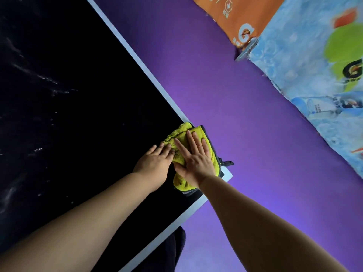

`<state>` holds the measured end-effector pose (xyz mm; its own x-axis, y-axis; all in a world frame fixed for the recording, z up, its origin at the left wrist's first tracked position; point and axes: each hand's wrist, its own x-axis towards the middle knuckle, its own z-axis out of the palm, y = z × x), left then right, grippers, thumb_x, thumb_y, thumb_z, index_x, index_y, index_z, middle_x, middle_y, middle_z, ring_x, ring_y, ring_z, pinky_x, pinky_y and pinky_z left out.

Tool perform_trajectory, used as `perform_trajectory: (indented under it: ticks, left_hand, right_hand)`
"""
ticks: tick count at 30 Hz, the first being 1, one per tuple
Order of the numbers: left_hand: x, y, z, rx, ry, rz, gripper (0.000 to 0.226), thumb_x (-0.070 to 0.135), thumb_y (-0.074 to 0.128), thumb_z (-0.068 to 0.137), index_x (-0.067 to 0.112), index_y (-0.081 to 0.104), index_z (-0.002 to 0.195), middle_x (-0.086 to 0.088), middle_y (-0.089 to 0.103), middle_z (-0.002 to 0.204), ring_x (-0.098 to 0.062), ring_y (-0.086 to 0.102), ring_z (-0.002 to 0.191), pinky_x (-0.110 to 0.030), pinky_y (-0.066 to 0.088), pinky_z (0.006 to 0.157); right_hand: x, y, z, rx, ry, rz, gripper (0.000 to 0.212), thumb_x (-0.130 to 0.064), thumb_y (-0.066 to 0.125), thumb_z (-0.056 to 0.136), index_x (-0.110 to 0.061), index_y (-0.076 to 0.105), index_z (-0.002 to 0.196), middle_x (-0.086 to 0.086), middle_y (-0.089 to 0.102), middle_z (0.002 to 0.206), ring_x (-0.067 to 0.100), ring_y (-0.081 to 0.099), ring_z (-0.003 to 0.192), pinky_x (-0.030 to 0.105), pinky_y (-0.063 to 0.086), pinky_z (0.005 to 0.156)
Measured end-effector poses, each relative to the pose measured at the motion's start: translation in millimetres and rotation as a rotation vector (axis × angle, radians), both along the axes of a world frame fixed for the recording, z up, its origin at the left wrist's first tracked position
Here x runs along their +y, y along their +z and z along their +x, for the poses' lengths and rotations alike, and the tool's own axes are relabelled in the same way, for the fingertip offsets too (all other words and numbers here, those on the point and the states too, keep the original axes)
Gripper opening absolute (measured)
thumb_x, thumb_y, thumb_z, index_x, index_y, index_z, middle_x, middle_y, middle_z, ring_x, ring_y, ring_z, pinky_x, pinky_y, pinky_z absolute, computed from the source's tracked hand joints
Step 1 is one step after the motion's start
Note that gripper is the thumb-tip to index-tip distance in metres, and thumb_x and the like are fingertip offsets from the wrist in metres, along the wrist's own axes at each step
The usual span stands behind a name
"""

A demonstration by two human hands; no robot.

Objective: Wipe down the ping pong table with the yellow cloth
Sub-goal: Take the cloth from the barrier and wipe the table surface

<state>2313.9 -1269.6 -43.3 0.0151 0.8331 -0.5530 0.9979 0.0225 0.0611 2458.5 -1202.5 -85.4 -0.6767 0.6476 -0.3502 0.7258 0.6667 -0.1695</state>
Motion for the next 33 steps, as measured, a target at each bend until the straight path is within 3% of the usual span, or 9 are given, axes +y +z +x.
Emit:
perform_trajectory:
  ticks: [2,8,12,15,17,20,23,27,33]
  left_hand:
    - [12,4,-2,0.01,-0.012,-0.039,0.06,0.015,0.026,0.098,0.012,-0.003,0.15,-0.008,-0.006,0.158,-0.024,-0.005,0.145,-0.036,-0.003,0.117]
    - [18,16,-7,-0.065,0.034,-0.078,0.057,0.017,0.028,0.098,0.013,0.008,0.15,-0.006,0.01,0.158,-0.023,-0.003,0.145,-0.036,-0.005,0.117]
    - [23,21,-9,-0.122,0.076,-0.083,0.054,0.019,0.028,0.098,0.013,0.012,0.15,-0.006,0.012,0.158,-0.022,0.001,0.145,-0.036,-0.007,0.115]
    - [24,18,-5,-0.134,0.127,-0.046,0.053,0.019,0.033,0.097,0.013,0.021,0.148,-0.005,0.021,0.156,-0.022,0.012,0.144,-0.036,-0.005,0.116]
    - [22,19,4,-0.119,0.192,0.049,0.057,0.022,0.057,0.083,0.012,0.045,0.138,-0.007,0.046,0.143,-0.026,0.038,0.135,-0.039,0.012,0.115]
    - [27,20,25,-0.078,0.367,0.13,0.075,0.03,0.086,0.033,0.011,0.072,0.103,-0.006,0.07,0.106,-0.024,0.068,0.098,-0.036,0.052,0.089]
    - [41,23,58,-0.039,0.691,0.216,0.07,0.012,0.081,0.054,0.006,0.062,0.122,-0.013,0.06,0.126,-0.026,0.059,0.115,-0.032,0.043,0.099]
    - [58,22,95,0.039,0.952,0.071,0.065,0.012,0.049,0.088,0.006,0.023,0.147,-0.013,0.024,0.153,-0.028,0.019,0.143,-0.036,0.011,0.116]
    - [69,16,132,0.092,1.221,-0.025,0.061,0.02,0.029,0.099,0.014,-0.002,0.15,-0.004,-0.005,0.159,-0.022,-0.008,0.145,-0.039,-0.005,0.118]
  right_hand:
    - [11,-2,0,0.028,0.032,0.003,0.079,-0.068,0.021,0.083,-0.039,-0.013,0.149,0.003,-0.026,0.155,0.021,-0.026,0.145,0.042,-0.017,0.118]
    - [33,3,0,0.109,0.173,-0.014,0.078,-0.058,0.036,0.086,-0.029,0.011,0.154,0.017,0.009,0.161,0.032,0.004,0.15,0.049,0.004,0.12]
    - [52,1,-1,0.137,0.329,-0.012,0.085,-0.058,0.049,0.081,-0.024,0.02,0.154,0.02,0.016,0.16,0.034,0.012,0.149,0.053,0.013,0.118]
    - [67,0,-3,0.135,0.452,0.002,0.086,-0.06,0.044,0.078,-0.021,0.025,0.153,0.021,0.021,0.158,0.035,0.017,0.147,0.055,0.016,0.116]
    - [79,1,-6,0.131,0.548,-0.001,0.085,-0.06,0.041,0.077,-0.021,0.027,0.151,0.021,0.023,0.157,0.035,0.018,0.146,0.055,0.015,0.115]
    - [102,-2,-12,0.161,0.699,-0.078,0.084,-0.058,0.041,0.076,-0.022,0.026,0.151,0.018,0.013,0.159,0.032,0.007,0.149,0.054,0.008,0.12]
    - [119,-3,-16,0.175,0.799,-0.144,0.08,-0.057,0.043,0.074,-0.025,0.034,0.147,0.018,0.015,0.159,0.03,0.008,0.147,0.047,0.002,0.117]
    - [136,-1,-24,0.164,0.945,-0.155,0.082,-0.057,0.044,0.068,-0.03,0.034,0.145,0.021,0.027,0.155,0.033,0.019,0.143,0.044,0.007,0.115]
    - [156,1,-42,0.121,1.266,-0.069,0.091,-0.057,0.052,0.068,-0.029,0.025,0.151,0.022,0.024,0.157,0.035,0.013,0.144,0.047,0.004,0.115]
